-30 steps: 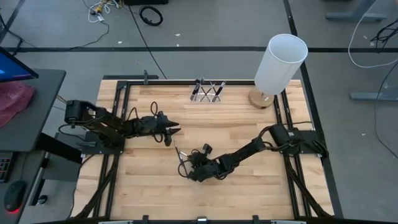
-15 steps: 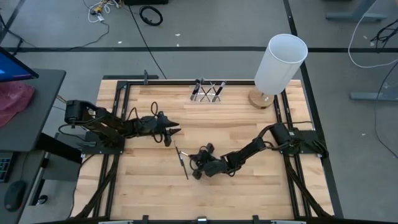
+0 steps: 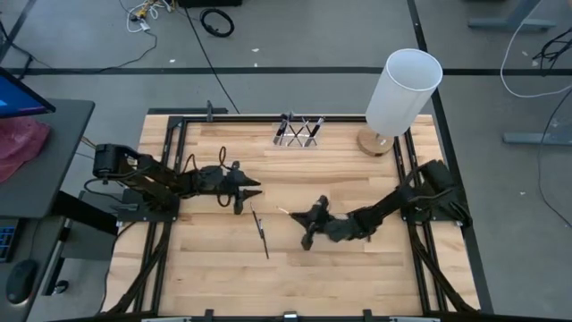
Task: Pick & Place Makeup Supplies
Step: Put the black makeup brush into the transparent organizer
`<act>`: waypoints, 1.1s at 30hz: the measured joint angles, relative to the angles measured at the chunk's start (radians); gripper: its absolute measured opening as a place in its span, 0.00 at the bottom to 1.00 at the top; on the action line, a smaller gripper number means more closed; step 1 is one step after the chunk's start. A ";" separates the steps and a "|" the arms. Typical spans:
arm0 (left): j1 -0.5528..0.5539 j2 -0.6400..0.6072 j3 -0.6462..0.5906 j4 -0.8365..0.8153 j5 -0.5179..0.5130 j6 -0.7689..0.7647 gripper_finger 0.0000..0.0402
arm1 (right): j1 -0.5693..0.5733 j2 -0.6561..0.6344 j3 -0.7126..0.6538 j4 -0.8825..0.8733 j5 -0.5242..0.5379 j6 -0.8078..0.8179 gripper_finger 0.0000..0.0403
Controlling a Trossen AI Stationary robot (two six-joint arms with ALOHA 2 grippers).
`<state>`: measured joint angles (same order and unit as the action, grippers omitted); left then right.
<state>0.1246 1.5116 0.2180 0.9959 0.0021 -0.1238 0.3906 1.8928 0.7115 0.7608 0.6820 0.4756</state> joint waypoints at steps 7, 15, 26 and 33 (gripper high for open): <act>-0.024 0.000 0.000 0.217 0.201 0.065 0.35 | -0.005 -0.002 -0.082 0.554 0.001 -0.264 0.01; -0.057 0.000 0.037 0.385 0.229 0.061 0.36 | -0.058 -0.001 0.016 0.613 -0.177 -0.413 0.01; -0.105 0.000 0.179 0.377 0.399 0.118 0.54 | -0.080 -0.001 0.071 0.604 -0.254 -0.485 0.01; -0.148 0.000 0.213 0.376 0.344 0.137 0.47 | -0.080 -0.001 0.071 0.604 -0.254 -0.485 0.01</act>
<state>-0.0231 1.5116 0.4313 1.3717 0.3462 0.0128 0.3107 1.8915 0.7826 1.3651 0.4282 -0.0090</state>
